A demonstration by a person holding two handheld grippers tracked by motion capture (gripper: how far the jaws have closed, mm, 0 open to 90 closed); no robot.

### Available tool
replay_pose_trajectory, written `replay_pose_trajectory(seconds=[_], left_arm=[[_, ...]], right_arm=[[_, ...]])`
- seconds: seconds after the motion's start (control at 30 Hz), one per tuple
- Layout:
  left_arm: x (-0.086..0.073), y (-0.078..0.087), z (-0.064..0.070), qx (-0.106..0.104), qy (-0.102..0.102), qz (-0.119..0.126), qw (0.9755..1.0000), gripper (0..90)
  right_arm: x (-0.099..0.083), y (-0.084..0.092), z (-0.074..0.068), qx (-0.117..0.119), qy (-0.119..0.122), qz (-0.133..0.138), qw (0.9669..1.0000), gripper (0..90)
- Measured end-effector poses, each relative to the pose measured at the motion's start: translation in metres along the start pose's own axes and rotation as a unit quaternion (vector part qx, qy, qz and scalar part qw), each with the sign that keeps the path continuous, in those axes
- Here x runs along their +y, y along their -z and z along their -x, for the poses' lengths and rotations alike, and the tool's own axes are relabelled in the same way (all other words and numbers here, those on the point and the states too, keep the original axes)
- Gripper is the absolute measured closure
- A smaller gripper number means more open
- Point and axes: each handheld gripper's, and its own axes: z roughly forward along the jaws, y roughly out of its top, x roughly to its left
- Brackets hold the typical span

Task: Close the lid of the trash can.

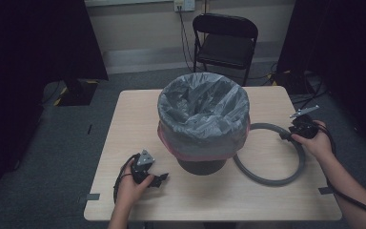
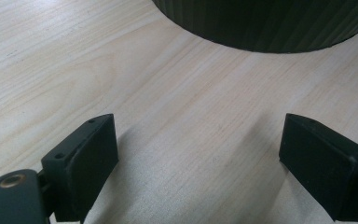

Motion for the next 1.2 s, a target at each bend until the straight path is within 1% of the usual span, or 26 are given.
replay_pose_trajectory(seconds=[0.03, 0.1, 0.13, 0.2, 0.27, 0.3, 0.33, 0.37, 0.4, 0.47, 0.5, 0.53, 0.6, 0.63, 0.67, 0.73, 0.8, 0.87, 0.9, 0.97, 1.0, 1.03, 1.1, 1.13, 1.17, 1.2], left_arm=[[0.0, 0.0, 0.0, 0.0, 0.0, 0.0, 1.0, 10.8], [0.0, 0.0, 0.0, 0.0, 0.0, 0.0, 1.0, 10.8], [0.0, 0.0, 0.0, 0.0, 0.0, 0.0, 1.0, 10.7], [0.0, 0.0, 0.0, 0.0, 0.0, 0.0, 1.0, 10.7], [0.0, 0.0, 0.0, 0.0, 0.0, 0.0, 1.0, 10.8], [0.0, 0.0, 0.0, 0.0, 0.0, 0.0, 1.0, 10.7], [0.0, 0.0, 0.0, 0.0, 0.0, 0.0, 1.0, 10.8], [0.0, 0.0, 0.0, 0.0, 0.0, 0.0, 1.0, 10.8], [0.0, 0.0, 0.0, 0.0, 0.0, 0.0, 1.0, 10.7], [0.0, 0.0, 0.0, 0.0, 0.0, 0.0, 1.0, 10.8], [0.0, 0.0, 0.0, 0.0, 0.0, 0.0, 1.0, 10.8], [0.0, 0.0, 0.0, 0.0, 0.0, 0.0, 1.0, 10.8], [0.0, 0.0, 0.0, 0.0, 0.0, 0.0, 1.0, 10.7], [0.0, 0.0, 0.0, 0.0, 0.0, 0.0, 1.0, 10.7], [0.0, 0.0, 0.0, 0.0, 0.0, 0.0, 1.0, 10.7], [0.0, 0.0, 0.0, 0.0, 0.0, 0.0, 1.0, 10.7], [0.0, 0.0, 0.0, 0.0, 0.0, 0.0, 1.0, 10.7], [0.0, 0.0, 0.0, -0.002, 0.0, 0.0, 1.0, 10.2], [0.0, 0.0, 0.0, -0.002, -0.001, -0.001, 1.0, 9.8], [0.0, 0.0, 0.0, -0.003, -0.004, -0.002, 1.0, 9.3], [0.0, -0.001, 0.0, -0.004, -0.003, -0.002, 1.0, 8.8], [0.0, -0.001, 0.0, -0.004, -0.004, -0.003, 1.0, 8.5], [0.0, -0.001, 0.0, -0.004, -0.005, -0.003, 1.0, 8.5], [0.0, -0.001, 0.0, -0.004, -0.005, -0.003, 1.0, 8.5], [0.0, -0.001, 0.0, -0.004, -0.005, -0.003, 1.0, 8.5], [0.0, -0.001, 0.0, -0.004, -0.004, -0.003, 1.0, 8.5]], right_arm=[[-0.001, -0.002, 0.0, 0.003, 0.0, -0.009, 1.0, 59.7], [-0.003, -0.004, 0.002, 0.016, -0.009, 0.007, 0.9998, 70.4], [-0.003, -0.004, 0.002, 0.017, -0.007, 0.009, 0.9998, 75.8], [-0.002, -0.002, 0.0, 0.019, 0.004, -0.009, 0.9998, 78.6], [0.0, -0.001, 0.002, 0.025, 0.007, -0.019, 0.9995, 79.2], [0.0, 0.002, 0.003, 0.027, 0.003, -0.029, 0.9992, 79.3], [0.0, 0.004, 0.005, 0.029, 0.003, -0.035, 0.999, 79.4], [0.0, 0.005, 0.007, 0.037, -0.001, -0.038, 0.9986, 79.6], [0.0, 0.009, 0.009, 0.039, -0.005, -0.039, 0.9985, 79.7], [-0.001, 0.016, 0.016, 0.047, -0.004, -0.032, 0.9983, 80.0], [-0.001, 0.022, 0.019, 0.05, -0.014, -0.036, 0.998, 80.0], [-0.001, 0.028, 0.022, 0.05, -0.015, -0.04, 0.9979, 80.1], [-0.003, 0.04, 0.029, 0.055, -0.014, -0.035, 0.9978, 80.3], [-0.003, 0.047, 0.032, 0.055, -0.017, -0.036, 0.9977, 80.3], [-0.003, 0.055, 0.035, 0.055, -0.026, -0.037, 0.9975, 80.4], [-0.002, 0.069, 0.042, 0.06, -0.03, -0.028, 0.9974, 80.3], [0.001, 0.083, 0.047, 0.068, -0.038, -0.023, 0.9967, 80.3], [0.005, 0.095, 0.05, 0.073, -0.035, -0.019, 0.9965, 80.3], [0.008, 0.102, 0.051, 0.069, -0.031, -0.02, 0.9969, 80.3], [0.013, 0.114, 0.054, 0.074, -0.032, -0.016, 0.9966, 80.3], [0.016, 0.121, 0.055, 0.069, -0.031, -0.015, 0.997, 80.3], [0.018, 0.127, 0.057, 0.074, -0.033, -0.013, 0.9966, 80.3], [0.024, 0.141, 0.06, 0.072, -0.033, -0.012, 0.9967, 80.3], [0.027, 0.148, 0.061, 0.071, -0.031, -0.008, 0.9969, 80.3], [0.03, 0.156, 0.062, 0.066, -0.029, -0.004, 0.9974, 80.3], [0.033, 0.163, 0.063, 0.069, -0.029, -0.003, 0.9972, 80.3]])
